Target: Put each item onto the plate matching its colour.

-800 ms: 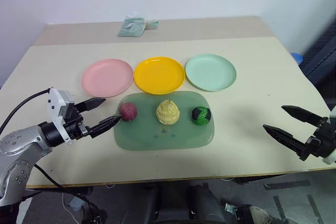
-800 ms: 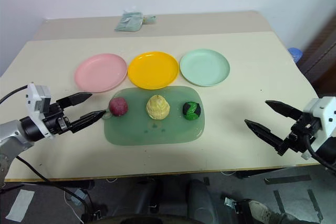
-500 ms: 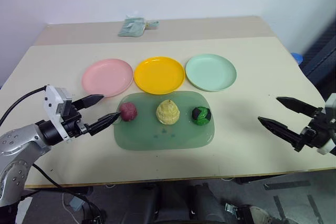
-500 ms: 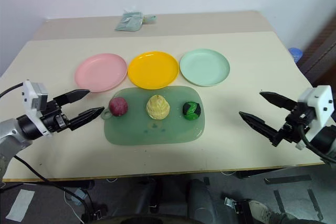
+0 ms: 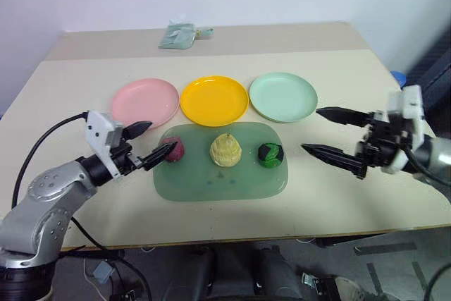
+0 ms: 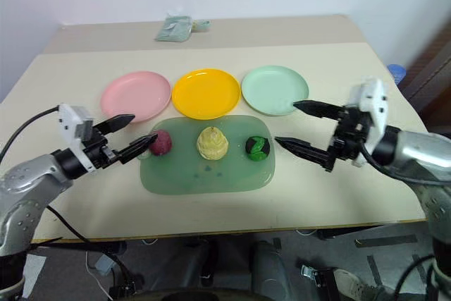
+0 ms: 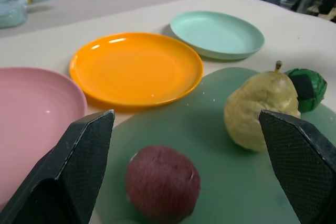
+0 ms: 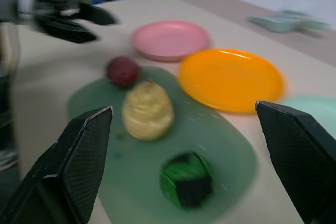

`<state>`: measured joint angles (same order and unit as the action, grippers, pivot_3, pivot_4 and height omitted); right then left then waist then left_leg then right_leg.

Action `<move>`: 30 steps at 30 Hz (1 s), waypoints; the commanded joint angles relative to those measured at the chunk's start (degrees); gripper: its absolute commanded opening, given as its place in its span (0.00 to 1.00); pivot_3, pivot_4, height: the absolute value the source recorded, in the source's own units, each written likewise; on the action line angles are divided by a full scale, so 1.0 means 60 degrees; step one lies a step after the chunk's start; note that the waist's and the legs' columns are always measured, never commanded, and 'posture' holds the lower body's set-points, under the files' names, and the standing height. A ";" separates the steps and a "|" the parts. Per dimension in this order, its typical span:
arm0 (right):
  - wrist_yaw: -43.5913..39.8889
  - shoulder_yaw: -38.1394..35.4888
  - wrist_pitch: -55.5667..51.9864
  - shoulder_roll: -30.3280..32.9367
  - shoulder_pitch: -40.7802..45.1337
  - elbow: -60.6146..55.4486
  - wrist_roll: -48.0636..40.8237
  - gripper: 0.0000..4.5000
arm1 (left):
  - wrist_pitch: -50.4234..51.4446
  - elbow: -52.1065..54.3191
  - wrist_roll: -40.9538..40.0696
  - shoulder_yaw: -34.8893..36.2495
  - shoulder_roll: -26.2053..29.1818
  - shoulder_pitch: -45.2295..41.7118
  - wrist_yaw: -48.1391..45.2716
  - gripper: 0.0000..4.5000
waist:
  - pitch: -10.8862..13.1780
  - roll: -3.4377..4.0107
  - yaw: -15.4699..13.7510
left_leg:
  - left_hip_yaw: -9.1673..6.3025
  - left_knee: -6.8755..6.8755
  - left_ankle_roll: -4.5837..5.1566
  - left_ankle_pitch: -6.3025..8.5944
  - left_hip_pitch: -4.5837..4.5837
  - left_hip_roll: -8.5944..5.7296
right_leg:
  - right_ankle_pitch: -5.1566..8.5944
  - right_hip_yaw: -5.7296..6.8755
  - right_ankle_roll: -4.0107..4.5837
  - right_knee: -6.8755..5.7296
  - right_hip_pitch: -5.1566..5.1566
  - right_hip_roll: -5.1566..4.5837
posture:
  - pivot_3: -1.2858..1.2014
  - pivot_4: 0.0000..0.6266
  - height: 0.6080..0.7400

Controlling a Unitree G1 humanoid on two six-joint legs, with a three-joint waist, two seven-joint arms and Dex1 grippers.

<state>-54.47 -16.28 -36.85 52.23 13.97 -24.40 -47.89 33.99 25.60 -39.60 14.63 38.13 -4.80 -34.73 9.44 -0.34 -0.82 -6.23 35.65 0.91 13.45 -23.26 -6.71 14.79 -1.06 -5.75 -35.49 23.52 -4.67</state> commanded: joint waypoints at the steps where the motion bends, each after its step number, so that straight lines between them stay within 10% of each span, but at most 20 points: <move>1: -0.0837 0.1166 0.0297 -0.0003 0.1130 0.0740 0.0584 0.99 | 0.0363 -0.0094 0.0305 -0.0368 -0.0141 -0.0425 0.0520 1.00 | 0.0000 0.0000 0.0002 | 0.0000 0.0002 0.0000 0.0000 -0.0004 0.0000 | -0.0003 0.0000 -0.0003 0.0000 0.0003 0.0000 | 0.52 0.24 1.00; 11: -0.1621 0.2973 0.0483 -0.0927 0.3652 0.2075 0.1686 0.99 | 0.0890 -0.0103 0.1076 -0.0820 -0.0330 -0.0475 0.1270 1.00 | 0.0002 -0.0001 0.0004 | 0.0002 0.0012 0.0005 0.0004 -0.0018 -0.0002 | -0.0018 -0.0004 -0.0022 -0.0045 0.0036 0.0000 | 0.52 0.24 1.00; 30: -0.1967 0.3447 0.0919 -0.1704 0.4158 0.2611 0.2861 0.99 | 0.1297 -0.1290 0.2469 -0.2092 -0.2039 -0.1432 0.2502 1.00 | 0.0002 -0.0003 -0.0001 | 0.0001 0.0060 0.0002 0.0005 -0.0024 -0.0014 | -0.0023 -0.0004 -0.0030 -0.0105 0.0049 -0.0003 | 0.52 0.24 1.00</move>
<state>-66.49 5.83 -32.04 42.12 37.66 -7.51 -30.49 42.27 16.64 -25.60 1.93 25.85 -12.51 -20.29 9.46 -0.36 -0.83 -6.22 36.01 0.92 13.48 -23.40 -6.80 14.65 -1.09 -5.93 -36.13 23.82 -4.69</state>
